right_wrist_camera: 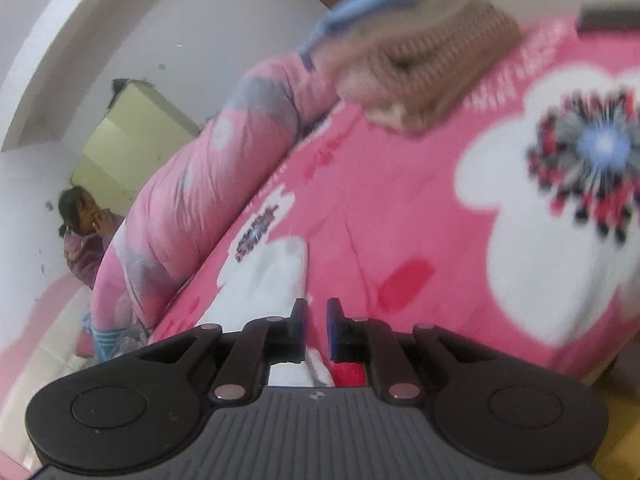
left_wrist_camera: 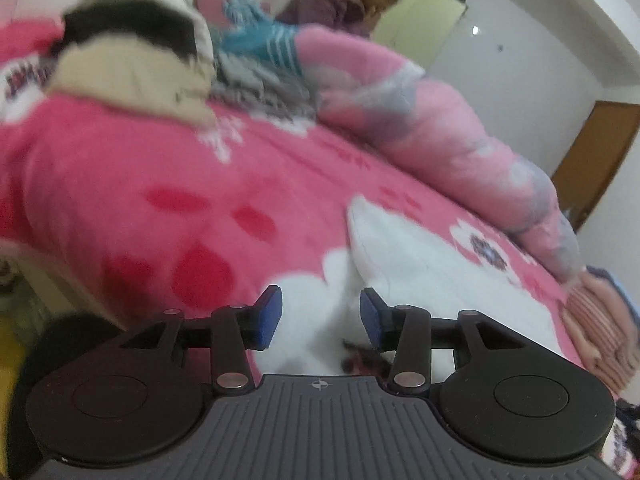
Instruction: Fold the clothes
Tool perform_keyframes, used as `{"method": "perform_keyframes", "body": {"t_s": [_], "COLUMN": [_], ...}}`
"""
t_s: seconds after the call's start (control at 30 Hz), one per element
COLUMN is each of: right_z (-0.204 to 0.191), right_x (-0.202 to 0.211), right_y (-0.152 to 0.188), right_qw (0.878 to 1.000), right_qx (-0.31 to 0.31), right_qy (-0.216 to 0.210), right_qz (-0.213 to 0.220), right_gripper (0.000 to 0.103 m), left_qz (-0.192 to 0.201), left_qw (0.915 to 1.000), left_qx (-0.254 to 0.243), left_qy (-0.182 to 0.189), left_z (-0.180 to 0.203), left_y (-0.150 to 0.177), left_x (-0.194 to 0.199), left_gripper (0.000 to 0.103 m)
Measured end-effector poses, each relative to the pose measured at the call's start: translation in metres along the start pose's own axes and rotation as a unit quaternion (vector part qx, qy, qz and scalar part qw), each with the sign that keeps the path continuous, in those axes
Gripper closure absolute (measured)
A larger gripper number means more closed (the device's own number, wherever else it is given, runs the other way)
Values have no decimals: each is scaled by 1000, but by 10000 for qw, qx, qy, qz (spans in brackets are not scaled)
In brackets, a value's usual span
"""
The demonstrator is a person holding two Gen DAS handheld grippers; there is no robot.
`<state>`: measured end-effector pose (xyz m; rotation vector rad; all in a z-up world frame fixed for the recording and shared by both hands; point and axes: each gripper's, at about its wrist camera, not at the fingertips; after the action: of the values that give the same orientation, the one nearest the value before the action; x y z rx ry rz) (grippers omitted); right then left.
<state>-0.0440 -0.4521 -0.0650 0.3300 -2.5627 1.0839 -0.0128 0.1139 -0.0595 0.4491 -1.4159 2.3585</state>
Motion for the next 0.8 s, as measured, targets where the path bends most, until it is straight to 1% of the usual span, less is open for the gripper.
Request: {"method": "perform_keyframes", "body": {"t_s": [0.07,0.1,0.13,0.17,0.2,0.23,0.27,0.3,0.33,0.37,0.4,0.43,0.47,0.5,0.57,0.6,0.7,0.73,0.77,0.8], "right_z": [-27,-44,-69,-91,-111,-129,-146,-157,-163,-162,-160,-152,-142,-132,-125,-127,-130,-130,-129,-124], "right_x": [4,1,-6,-11,-14,-18,-22,-26,-32,-40,-48,-60,-76,-86,-86,-84,-72,-70,-71,-78], "right_y": [6,12,22,35,48,64,79,90,98,102,104,105,104,103,92,87,70,66,64,63], "right_qw": [9971,9922,9804,9644,9443,9230,8990,8844,8781,8805,8844,8896,8941,9002,9126,9159,9318,9353,9368,9375], "right_qx": [752,1240,1960,2620,3245,3798,4325,4616,4741,4701,4627,4510,4364,4186,3912,3822,3520,3455,3419,3363], "right_qy": [-7,34,191,356,517,564,583,559,534,563,604,699,820,880,769,782,617,550,552,643], "right_qz": [82,78,53,102,169,264,366,413,351,233,107,-160,-578,-820,-909,-942,-641,-528,-504,-615], "right_gripper": [93,93,93,93,93,93,93,93,94,94,94,93,93,94,94,93,93,93,93,91], "left_qz": [51,72,60,18,-52,-134,-216,-288,-405,-538,-694,-871,-887,-878,-871,-732,-325,-410,-524,-637], "left_qw": [9996,9991,9979,9966,9953,9939,9921,9912,9906,9908,9920,9927,9934,9938,9938,9946,9941,9942,9943,9940], "left_qx": [0,4,12,-52,-178,-341,-555,-748,-887,-936,-864,-709,-542,-376,-268,-342,-726,-760,-774,-788], "left_qy": [277,426,644,826,946,1041,1103,1054,964,818,604,438,484,563,644,655,732,636,519,401], "left_z": [11,17,23,31,41,51,60,67,71,70,65,57,50,44,40,42,51,51,51,50], "left_y": [-4,-6,-7,-5,-3,-1,3,9,13,18,23,26,27,27,20,18,12,13,14,14], "left_x": [1,1,-3,-9,-17,-24,-33,-41,-52,-63,-75,-85,-87,-87,-81,-75,-61,-67,-75,-82], "left_gripper": [60,60,60,60,60,60,60,60,60,60,62,65,66,66,65,63,61,60,59,60]}}
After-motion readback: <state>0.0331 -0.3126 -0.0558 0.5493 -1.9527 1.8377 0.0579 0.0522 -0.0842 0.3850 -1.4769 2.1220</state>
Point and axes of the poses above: each gripper's, at about its wrist camera, not at the fingertips, and x roughly against the way its jaws point, z to its right, y to its underside
